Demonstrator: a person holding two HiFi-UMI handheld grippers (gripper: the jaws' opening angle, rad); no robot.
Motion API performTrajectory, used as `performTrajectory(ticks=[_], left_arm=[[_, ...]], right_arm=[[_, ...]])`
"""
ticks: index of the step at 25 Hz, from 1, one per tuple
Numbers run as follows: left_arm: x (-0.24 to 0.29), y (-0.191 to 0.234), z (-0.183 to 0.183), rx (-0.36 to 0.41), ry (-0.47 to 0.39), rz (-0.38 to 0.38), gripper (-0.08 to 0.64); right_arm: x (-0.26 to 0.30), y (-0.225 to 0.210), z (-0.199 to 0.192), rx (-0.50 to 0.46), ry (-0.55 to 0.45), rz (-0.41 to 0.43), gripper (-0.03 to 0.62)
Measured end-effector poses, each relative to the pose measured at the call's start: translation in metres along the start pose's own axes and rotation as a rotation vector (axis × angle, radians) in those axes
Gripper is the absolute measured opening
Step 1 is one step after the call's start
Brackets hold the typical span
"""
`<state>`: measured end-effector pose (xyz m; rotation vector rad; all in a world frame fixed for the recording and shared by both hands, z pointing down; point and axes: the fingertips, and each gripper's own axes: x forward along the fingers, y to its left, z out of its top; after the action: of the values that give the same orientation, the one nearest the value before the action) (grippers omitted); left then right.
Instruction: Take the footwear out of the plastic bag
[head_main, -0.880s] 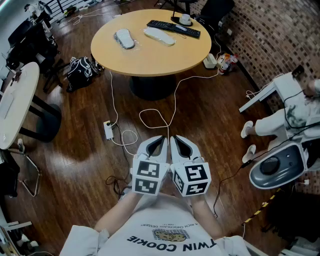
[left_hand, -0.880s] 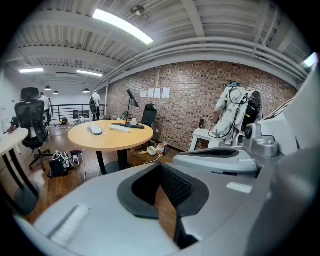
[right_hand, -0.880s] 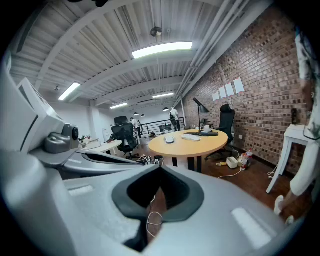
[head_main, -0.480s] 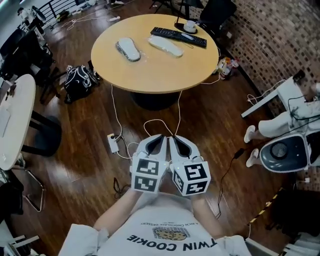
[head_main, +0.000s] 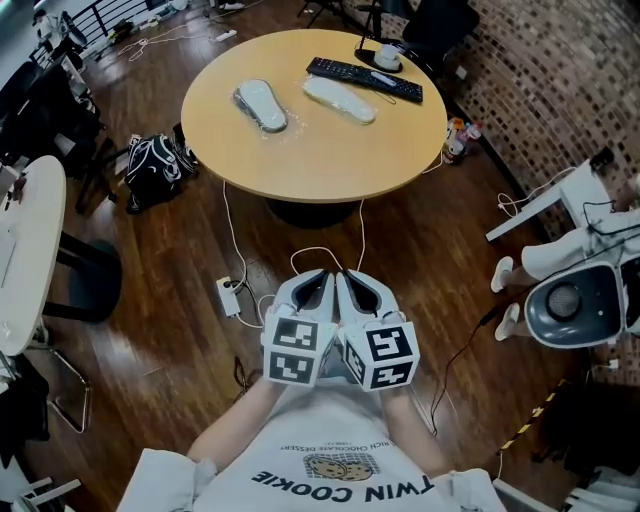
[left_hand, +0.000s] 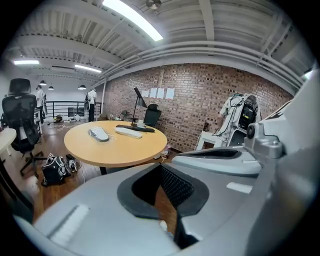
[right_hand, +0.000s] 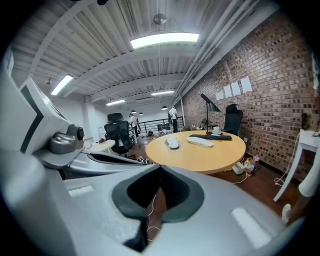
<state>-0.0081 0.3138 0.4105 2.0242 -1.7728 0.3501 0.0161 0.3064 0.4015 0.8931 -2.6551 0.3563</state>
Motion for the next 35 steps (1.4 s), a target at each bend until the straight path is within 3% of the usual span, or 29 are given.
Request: performTrajectory(ticks=[6,15,22,29,35], left_arm=[[0.046,0.032,0.021,-0.004,0.004,0.04,0.003],[0.165,0.067,0.091,-0.027,0.039,0.089,0.003],[0.257,0.087,0.147,0.002,0.025,0.12,0.003],[0.303,0.12,0.171,0.014,0.053,0.168,0.003],[0.34,0.178,0.2,0.066,0.075,0.207,0.003]], right_arm=[[0.05,-0.027,0.017,0.006,-0.013,0.043,0.002],[0.135,-0.122,0.07,0.039,0.001,0.122,0.002],[0.191,-0.209,0.101,0.082,0.013,0.141,0.006],[0.237,-0.253,0.113,0.107,0.035,0.167,0.009],[0.28,-0.282,0.12,0.142,0.062,0.154,0.028]])
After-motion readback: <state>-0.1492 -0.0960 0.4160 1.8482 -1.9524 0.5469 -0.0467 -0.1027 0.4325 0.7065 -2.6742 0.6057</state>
